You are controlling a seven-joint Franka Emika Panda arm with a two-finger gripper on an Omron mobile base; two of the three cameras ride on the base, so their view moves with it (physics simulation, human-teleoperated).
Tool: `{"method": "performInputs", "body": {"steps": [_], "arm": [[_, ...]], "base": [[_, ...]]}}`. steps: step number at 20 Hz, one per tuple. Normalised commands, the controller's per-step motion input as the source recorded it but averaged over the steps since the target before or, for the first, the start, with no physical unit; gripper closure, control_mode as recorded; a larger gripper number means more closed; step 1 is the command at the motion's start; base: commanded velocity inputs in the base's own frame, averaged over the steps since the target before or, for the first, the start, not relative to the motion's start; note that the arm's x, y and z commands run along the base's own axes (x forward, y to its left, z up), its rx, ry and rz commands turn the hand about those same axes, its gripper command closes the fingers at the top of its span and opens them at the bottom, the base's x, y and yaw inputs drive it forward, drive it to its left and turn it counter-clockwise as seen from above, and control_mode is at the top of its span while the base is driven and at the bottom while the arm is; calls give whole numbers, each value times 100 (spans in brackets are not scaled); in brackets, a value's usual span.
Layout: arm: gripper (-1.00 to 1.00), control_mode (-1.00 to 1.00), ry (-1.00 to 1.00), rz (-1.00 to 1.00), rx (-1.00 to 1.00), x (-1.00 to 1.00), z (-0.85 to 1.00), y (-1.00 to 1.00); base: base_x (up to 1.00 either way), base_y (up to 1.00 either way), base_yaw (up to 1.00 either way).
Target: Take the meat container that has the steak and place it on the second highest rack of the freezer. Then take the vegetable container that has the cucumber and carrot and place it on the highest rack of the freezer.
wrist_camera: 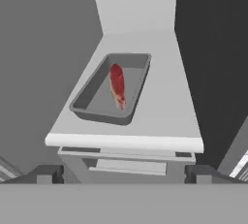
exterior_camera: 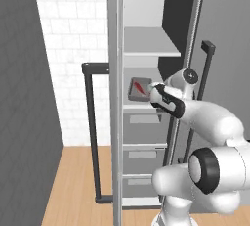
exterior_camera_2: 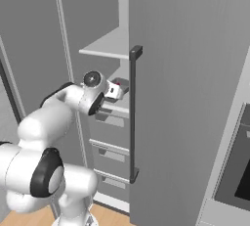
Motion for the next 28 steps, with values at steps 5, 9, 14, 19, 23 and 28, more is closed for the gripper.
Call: {"method": "performInputs", "body": {"steps": [5, 9, 14, 19, 23, 28], "arm": [[-100, -100, 11, 11, -9, -81, 28, 0], [-100, -100, 39, 11, -20, -67, 1, 4], [-100, -100, 47, 8, -29, -46, 0, 11], [-100, -100, -11, 1, 11, -80, 58, -19], [-100, -100, -25, 1, 28, -100, 40, -43], [-100, -100, -3, 9, 1, -88, 0, 1]], "base": [[0, 0, 0], [0, 0, 0], [0, 0, 0], [0, 0, 0], [0, 0, 0], [0, 0, 0]]}}
